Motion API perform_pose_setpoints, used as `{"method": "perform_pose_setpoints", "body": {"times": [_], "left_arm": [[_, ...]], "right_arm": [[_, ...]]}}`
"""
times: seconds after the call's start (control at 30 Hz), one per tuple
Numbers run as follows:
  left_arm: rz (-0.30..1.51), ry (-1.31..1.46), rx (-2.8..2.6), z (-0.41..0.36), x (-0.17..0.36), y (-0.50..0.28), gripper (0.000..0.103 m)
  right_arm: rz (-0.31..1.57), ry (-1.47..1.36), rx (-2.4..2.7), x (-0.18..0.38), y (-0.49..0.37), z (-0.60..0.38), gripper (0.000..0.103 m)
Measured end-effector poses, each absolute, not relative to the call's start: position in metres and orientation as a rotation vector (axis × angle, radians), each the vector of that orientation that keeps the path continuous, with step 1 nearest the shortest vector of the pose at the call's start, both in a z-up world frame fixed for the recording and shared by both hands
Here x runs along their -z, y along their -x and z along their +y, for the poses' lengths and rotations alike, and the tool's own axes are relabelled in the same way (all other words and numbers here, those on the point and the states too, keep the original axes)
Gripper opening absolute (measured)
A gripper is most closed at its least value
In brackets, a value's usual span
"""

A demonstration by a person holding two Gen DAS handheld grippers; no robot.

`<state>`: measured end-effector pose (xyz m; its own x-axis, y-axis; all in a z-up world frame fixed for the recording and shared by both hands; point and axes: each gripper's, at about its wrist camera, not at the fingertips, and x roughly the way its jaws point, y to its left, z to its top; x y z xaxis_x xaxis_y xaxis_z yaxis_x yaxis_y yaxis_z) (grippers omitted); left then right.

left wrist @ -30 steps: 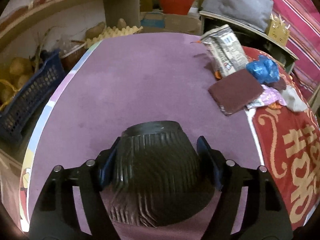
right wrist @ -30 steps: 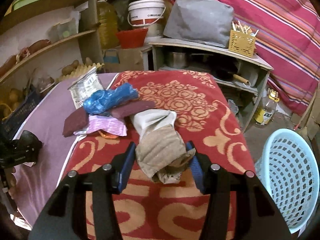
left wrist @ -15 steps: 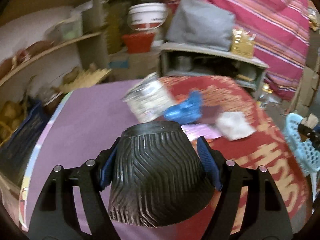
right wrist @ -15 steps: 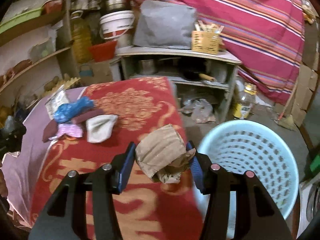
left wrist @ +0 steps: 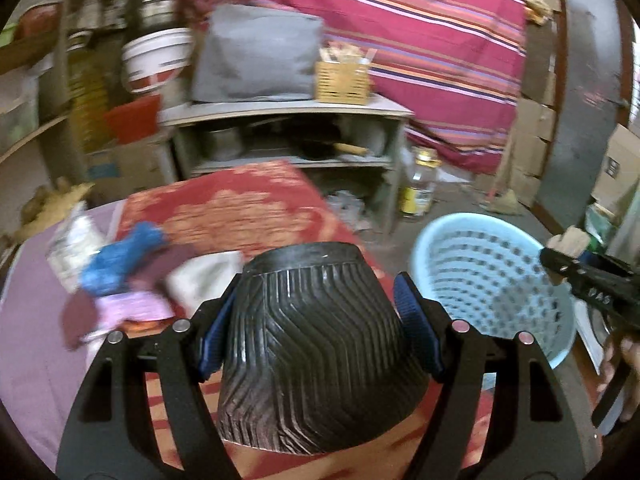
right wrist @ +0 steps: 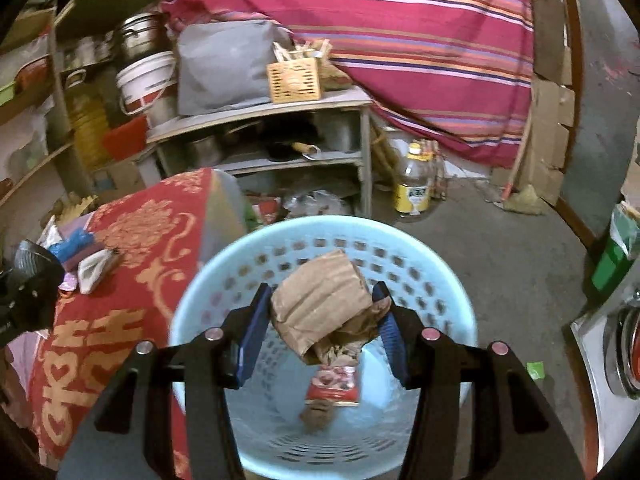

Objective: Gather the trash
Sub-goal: 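Carry both items over the blue basket and release them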

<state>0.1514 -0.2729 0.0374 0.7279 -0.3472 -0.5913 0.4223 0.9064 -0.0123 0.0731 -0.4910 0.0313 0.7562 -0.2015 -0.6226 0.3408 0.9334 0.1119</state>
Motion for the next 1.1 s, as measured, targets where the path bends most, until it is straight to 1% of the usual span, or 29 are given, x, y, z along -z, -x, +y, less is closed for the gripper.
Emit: {"method": "perform_pose_setpoints", "body": {"times": [0.23, 0.43, 0.53, 0.67, 0.87, 1.1], "left_arm": [[0.644, -0.142, 0.541, -0.350, -0.024, -0.152, 0.073], [0.653, -0.188, 0.577, -0.393, -0.011, -0.152, 0.073], [0.657, -0.205, 0.583, -0.402, -0.006, -0.155, 0.073], [0.661, -0.214, 0.569, -0.405, -0.004, -0.160, 0.073], [0.635, -0.194, 0.556, -0.393, -0.015, -0.161, 0.086], [0.593, -0.159, 0.460, -0.347, -0.033, -0.162, 0.092]], "right_arm": [[0.685, -0.214, 0.323, -0.018, -0.067, -0.510, 0.052], [0.695, -0.245, 0.321, -0.013, -0.067, -0.521, 0.051], [0.705, -0.237, 0.319, -0.010, -0.069, -0.520, 0.051], [0.714, -0.232, 0.336, -0.009, -0.067, -0.520, 0.051], [0.722, -0.242, 0.342, -0.007, -0.069, -0.521, 0.052], [0.722, -0.218, 0.329, -0.011, -0.077, -0.505, 0.052]]}}
